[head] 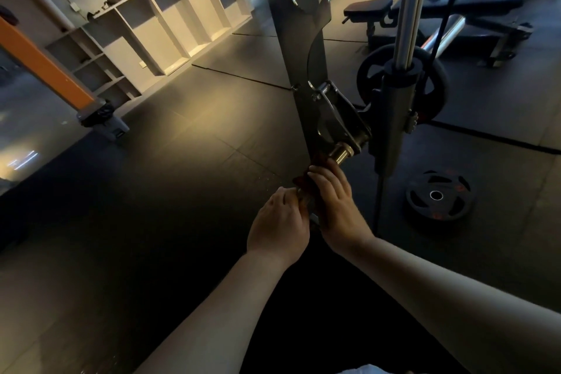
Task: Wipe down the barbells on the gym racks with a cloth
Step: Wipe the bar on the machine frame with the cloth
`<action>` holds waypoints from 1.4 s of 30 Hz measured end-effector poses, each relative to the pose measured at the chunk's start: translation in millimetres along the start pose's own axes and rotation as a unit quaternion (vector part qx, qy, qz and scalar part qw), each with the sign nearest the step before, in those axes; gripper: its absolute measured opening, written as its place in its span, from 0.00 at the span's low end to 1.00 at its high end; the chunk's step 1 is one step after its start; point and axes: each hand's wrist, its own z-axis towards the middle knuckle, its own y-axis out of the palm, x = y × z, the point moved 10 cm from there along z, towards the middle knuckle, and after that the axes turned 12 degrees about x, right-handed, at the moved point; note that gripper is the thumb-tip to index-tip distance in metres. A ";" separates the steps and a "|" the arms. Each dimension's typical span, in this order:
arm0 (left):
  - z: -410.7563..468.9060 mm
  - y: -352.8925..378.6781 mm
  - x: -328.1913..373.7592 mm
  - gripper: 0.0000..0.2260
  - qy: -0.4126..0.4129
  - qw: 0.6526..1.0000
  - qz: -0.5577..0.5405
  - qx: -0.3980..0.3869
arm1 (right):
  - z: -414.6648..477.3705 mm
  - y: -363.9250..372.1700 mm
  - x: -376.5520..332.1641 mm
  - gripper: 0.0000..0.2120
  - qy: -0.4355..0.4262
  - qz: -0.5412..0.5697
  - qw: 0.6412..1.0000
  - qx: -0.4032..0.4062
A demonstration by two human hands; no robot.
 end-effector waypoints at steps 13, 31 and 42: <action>-20.0 -6.0 -21.7 0.20 -0.004 1.000 -0.001 -0.020 | -9.9 1.9 -24.8 0.28 0.004 0.011 1.000 0.026; -7.2 0.3 -14.1 0.19 -0.038 0.999 0.013 -0.028 | 14.7 -12.8 18.2 0.20 0.094 0.088 0.986 0.108; -11.7 -1.5 -12.2 0.22 -0.013 0.999 0.040 -0.025 | 8.5 -5.4 15.3 0.21 0.056 0.077 0.989 0.113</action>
